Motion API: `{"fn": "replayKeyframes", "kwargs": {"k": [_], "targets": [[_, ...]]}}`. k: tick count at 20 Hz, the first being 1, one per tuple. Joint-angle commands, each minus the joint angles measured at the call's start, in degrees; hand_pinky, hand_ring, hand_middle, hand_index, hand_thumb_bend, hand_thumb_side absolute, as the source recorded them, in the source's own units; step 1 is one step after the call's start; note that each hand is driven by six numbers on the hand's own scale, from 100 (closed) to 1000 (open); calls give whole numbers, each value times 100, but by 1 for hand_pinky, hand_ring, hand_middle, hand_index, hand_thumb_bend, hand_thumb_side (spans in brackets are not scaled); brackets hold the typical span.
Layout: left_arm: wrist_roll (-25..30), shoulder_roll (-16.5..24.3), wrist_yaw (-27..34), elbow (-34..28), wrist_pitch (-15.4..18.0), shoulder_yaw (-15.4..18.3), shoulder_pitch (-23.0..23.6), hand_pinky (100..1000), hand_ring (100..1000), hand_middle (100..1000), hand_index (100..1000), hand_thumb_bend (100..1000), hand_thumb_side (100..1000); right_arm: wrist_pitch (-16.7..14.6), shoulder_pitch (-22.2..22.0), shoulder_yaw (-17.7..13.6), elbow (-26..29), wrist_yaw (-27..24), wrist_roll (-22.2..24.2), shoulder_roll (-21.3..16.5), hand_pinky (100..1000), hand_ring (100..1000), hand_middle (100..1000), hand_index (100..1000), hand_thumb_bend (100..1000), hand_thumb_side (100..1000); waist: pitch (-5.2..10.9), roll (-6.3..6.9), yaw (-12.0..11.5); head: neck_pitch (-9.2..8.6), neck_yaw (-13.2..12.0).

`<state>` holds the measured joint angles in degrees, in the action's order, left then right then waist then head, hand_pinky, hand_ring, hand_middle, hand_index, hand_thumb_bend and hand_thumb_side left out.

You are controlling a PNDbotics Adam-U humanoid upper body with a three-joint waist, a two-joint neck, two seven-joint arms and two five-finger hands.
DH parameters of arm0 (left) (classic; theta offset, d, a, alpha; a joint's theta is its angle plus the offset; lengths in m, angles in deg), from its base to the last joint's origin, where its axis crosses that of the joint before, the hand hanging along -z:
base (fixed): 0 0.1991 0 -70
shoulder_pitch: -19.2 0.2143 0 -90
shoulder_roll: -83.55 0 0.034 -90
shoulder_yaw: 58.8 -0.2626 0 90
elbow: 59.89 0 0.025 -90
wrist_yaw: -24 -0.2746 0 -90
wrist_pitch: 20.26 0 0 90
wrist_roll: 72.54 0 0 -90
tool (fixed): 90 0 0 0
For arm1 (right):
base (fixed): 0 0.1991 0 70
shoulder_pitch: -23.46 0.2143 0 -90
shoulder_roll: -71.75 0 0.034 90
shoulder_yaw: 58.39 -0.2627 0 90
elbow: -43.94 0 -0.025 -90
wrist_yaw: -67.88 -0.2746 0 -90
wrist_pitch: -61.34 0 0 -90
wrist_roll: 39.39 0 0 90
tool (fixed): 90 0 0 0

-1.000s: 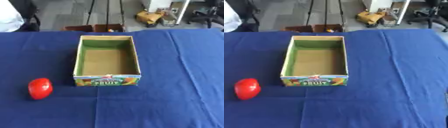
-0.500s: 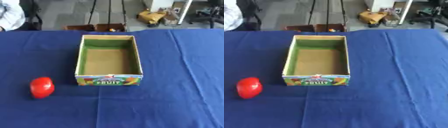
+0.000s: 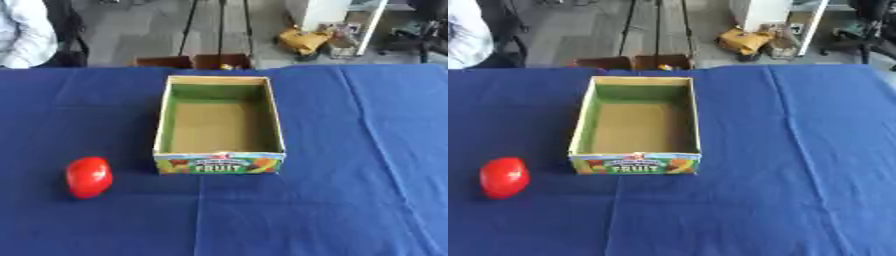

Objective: Pick up objects on the table and place them in the box.

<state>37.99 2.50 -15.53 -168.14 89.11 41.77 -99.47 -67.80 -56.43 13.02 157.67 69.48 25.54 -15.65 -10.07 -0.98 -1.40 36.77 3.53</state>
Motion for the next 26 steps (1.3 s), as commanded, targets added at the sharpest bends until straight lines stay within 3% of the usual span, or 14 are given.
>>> {"fn": "replayKeyframes", "kwargs": {"k": [1, 7, 14, 16, 18, 24, 26], "targets": [[216, 456, -205, 295, 139, -182, -153, 731, 818, 837, 1000, 100, 885, -5, 35, 11, 86, -69, 20, -165, 704, 793, 582, 792, 100, 804, 102, 19, 17, 21, -26], [385, 834, -196, 868, 428, -406, -282, 773, 845, 868, 1000, 100, 897, 36, 25, 18, 86, -120, 70, -170, 706, 796, 580, 793, 100, 801, 131, 46, 37, 22, -53], [986, 1218, -56, 1699, 1179, -608, -514, 859, 892, 896, 1000, 100, 930, 52, 20, 31, 86, -146, 122, -174, 708, 797, 578, 794, 100, 801, 133, 76, 95, -17, -100], [1131, 1330, 1, 1953, 1365, -657, -562, 879, 904, 906, 1000, 100, 997, 54, 17, 35, 86, -146, 134, -174, 708, 798, 577, 794, 100, 801, 127, 83, 112, -36, -105], [1273, 1455, 123, 2228, 1531, -724, -605, 910, 922, 916, 1000, 100, 1000, 56, 14, 41, 86, -146, 148, -174, 709, 798, 575, 795, 100, 801, 123, 92, 118, -40, -107], [1546, 1713, 446, 3029, 1825, -932, -688, 889, 921, 963, 1000, 100, 1000, 63, 10, 51, 86, -148, 182, -167, 710, 799, 573, 795, 100, 801, 106, 97, 142, -62, -136], [1711, 1734, 509, 3201, 1900, -980, -728, 884, 922, 972, 1000, 160, 1000, 63, 8, 55, 86, -150, 191, -162, 711, 800, 572, 795, 100, 800, 102, 93, 150, -73, -148]]}}
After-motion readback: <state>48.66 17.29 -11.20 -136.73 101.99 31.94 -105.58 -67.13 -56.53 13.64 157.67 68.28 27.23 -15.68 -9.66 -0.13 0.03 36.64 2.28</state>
